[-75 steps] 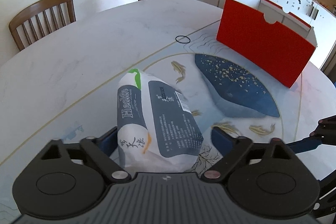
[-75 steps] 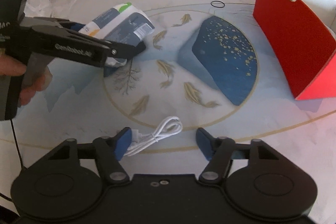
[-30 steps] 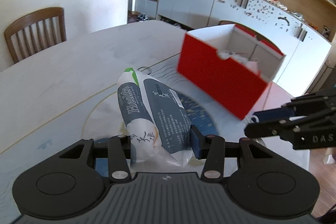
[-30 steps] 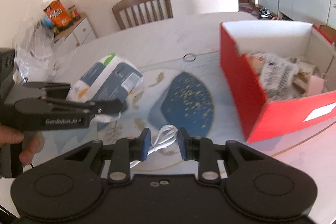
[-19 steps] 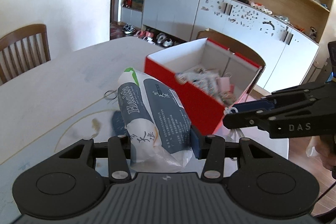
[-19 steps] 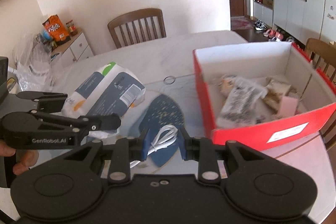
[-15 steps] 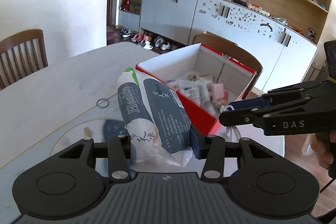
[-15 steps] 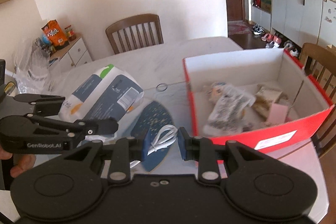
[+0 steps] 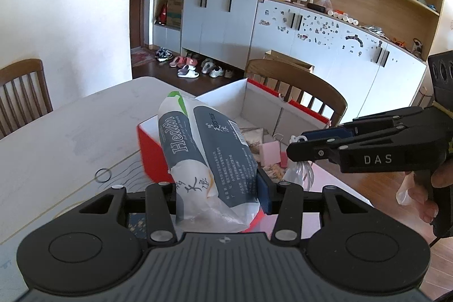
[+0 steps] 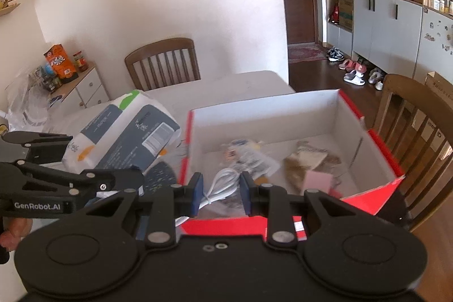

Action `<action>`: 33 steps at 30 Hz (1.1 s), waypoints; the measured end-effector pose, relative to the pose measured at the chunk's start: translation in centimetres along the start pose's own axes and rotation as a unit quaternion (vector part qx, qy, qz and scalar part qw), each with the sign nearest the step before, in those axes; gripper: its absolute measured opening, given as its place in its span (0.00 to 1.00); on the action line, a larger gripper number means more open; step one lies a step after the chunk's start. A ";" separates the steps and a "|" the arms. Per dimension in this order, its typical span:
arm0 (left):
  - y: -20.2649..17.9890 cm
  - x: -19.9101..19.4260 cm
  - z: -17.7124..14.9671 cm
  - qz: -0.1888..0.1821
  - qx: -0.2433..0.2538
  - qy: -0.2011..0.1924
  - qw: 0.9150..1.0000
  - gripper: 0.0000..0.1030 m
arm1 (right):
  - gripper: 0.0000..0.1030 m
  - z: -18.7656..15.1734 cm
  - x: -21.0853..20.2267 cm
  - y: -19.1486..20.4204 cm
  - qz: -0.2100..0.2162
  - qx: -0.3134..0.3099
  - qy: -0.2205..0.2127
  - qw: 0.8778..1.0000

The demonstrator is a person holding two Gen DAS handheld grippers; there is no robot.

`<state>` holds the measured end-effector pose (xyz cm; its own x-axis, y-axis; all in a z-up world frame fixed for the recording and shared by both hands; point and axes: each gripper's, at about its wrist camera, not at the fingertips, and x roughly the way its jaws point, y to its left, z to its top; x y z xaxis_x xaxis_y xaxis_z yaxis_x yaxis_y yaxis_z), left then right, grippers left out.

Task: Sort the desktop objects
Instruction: 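Carry the bread bag and white cable over the red box with both tools, then lower the bread bag and cable into the box and open both tools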

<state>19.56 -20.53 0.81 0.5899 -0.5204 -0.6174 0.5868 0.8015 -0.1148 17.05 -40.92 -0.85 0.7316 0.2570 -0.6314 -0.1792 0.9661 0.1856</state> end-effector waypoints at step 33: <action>-0.8 15.7 5.8 -0.005 0.001 0.120 0.993 0.44 | 0.27 0.3 6.7 -8.5 -0.033 -0.018 0.040 0.998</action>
<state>31.53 -31.06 -4.26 0.4348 -0.4439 -0.7835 0.5931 0.7959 -0.1218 23.62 -47.46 -6.43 0.6874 0.1930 -0.7001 -0.1575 0.9807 0.1157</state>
